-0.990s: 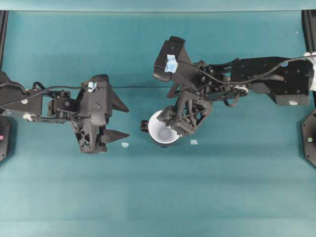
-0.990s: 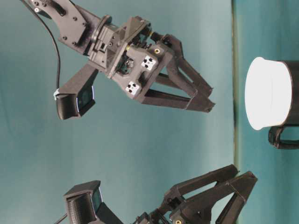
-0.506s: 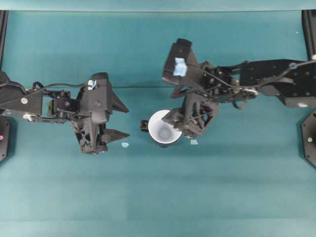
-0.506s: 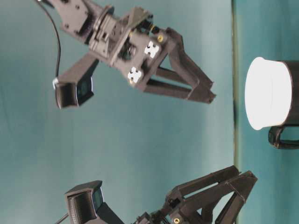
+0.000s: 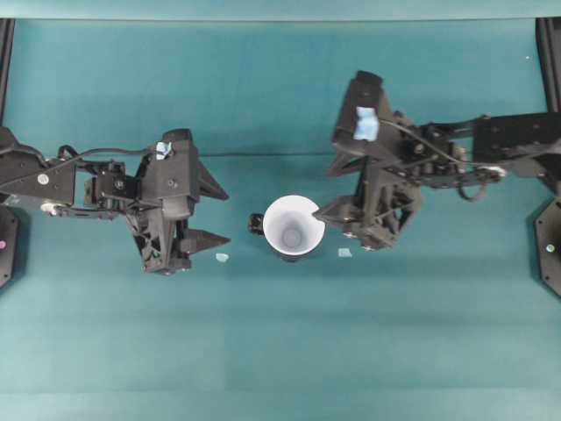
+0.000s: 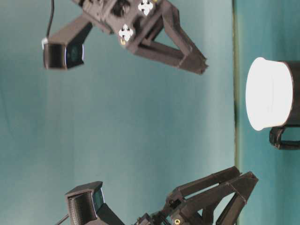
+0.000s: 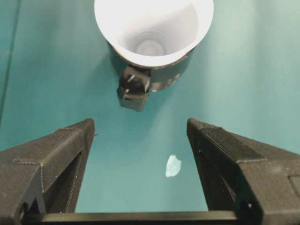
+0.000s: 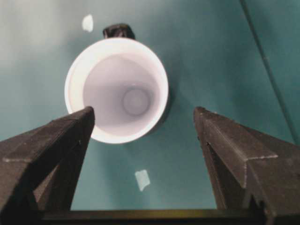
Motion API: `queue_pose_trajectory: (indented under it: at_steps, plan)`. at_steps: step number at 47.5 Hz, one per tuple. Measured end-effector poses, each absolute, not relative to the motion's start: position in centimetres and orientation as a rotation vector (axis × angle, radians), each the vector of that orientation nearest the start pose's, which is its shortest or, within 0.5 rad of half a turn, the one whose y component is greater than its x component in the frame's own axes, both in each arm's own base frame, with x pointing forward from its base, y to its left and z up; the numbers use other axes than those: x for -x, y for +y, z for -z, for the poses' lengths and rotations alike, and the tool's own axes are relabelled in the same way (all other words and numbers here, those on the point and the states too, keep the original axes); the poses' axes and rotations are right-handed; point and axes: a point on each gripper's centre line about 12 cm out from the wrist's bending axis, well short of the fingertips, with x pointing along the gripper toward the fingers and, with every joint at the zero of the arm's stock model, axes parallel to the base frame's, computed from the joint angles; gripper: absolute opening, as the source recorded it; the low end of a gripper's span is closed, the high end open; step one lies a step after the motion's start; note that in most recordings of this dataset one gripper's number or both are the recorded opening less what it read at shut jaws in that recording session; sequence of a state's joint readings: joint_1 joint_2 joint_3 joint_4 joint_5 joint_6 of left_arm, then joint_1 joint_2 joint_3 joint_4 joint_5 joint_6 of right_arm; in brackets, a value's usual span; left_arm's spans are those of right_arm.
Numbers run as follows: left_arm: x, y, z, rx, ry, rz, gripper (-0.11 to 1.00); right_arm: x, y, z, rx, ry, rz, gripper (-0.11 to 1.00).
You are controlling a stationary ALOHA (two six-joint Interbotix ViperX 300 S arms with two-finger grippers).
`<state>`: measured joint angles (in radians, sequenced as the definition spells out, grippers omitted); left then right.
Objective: Put a paper cup into the cup holder on your left arm.
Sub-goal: 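Open the right gripper and withdraw it rightward from the cup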
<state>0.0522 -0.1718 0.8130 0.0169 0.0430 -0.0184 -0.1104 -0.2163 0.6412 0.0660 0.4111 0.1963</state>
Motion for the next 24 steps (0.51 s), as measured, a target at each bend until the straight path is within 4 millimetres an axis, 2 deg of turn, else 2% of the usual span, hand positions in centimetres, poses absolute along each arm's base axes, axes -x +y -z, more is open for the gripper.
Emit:
queue_pose_trajectory:
  at_steps: [24]
  plan:
    - [-33.89,1.78,-17.92,0.022,0.682,-0.052,0.82,-33.98,-3.2,-22.21,-0.125,0.779,0.119,0.89]
